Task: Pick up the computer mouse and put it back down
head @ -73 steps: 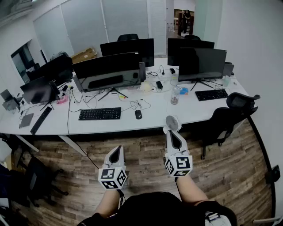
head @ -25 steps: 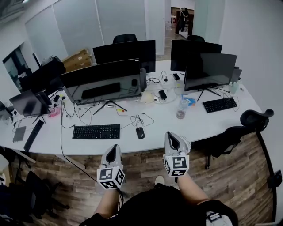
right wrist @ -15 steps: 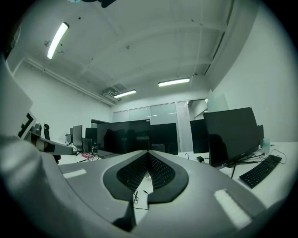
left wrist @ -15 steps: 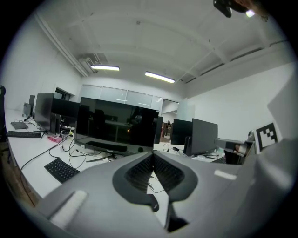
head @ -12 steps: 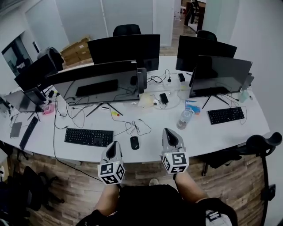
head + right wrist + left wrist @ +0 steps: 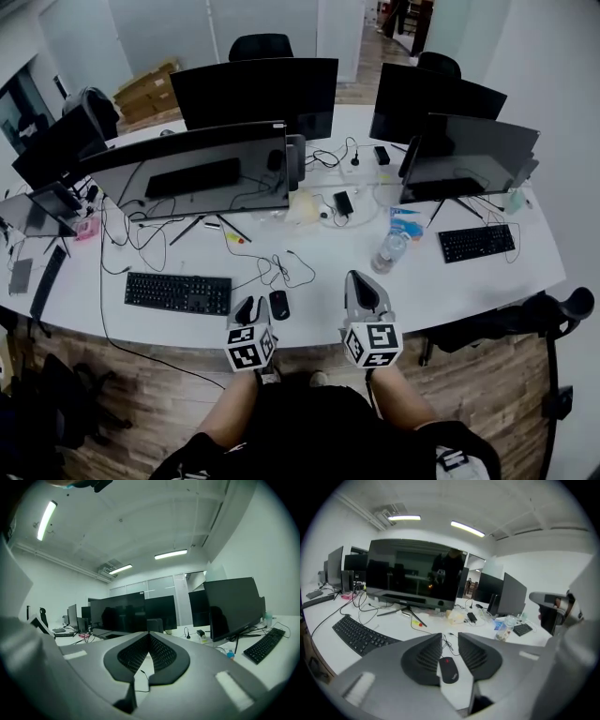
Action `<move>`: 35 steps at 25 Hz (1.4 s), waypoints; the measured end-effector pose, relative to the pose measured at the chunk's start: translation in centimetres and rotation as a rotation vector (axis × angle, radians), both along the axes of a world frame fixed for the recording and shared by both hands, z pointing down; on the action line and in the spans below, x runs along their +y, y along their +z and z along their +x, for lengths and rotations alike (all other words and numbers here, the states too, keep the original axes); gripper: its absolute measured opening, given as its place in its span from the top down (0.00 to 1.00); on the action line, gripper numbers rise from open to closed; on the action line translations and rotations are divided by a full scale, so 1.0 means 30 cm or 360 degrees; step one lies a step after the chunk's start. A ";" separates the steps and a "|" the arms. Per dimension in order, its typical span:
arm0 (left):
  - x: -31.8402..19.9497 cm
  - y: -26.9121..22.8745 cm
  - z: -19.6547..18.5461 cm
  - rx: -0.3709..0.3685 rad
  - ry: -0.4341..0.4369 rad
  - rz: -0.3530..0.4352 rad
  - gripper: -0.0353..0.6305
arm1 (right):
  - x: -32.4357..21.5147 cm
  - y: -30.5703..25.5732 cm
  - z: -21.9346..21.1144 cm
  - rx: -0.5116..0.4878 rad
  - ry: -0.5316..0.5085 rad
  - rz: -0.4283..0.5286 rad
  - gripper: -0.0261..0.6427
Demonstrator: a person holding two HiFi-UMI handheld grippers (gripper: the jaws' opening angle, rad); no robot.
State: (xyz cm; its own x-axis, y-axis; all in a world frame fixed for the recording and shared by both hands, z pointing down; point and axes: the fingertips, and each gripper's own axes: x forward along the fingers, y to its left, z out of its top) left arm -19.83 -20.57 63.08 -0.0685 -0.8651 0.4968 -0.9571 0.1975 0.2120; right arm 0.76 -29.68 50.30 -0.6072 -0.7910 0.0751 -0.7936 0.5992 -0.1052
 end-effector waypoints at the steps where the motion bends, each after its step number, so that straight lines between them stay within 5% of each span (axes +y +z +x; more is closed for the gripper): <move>1: -0.016 0.030 0.005 0.0030 0.0013 -0.0037 0.77 | -0.005 0.004 0.008 0.0005 0.0025 -0.0010 0.97; 6: -0.066 0.143 0.023 0.0094 0.0045 -0.0174 0.58 | -0.012 0.013 0.015 0.0024 0.0092 -0.0037 0.97; 13: -0.108 0.292 0.085 0.0094 0.0126 -0.0337 0.46 | 0.001 0.033 0.041 0.0055 0.0157 -0.0066 0.97; 28: -0.145 0.558 0.098 0.0192 0.0074 -0.0566 0.46 | 0.040 0.047 0.114 0.0121 0.0247 -0.0093 0.97; 35: -0.175 0.582 0.107 0.0114 0.0115 -0.0629 0.46 | 0.042 0.059 0.130 0.0139 0.0277 -0.0104 0.97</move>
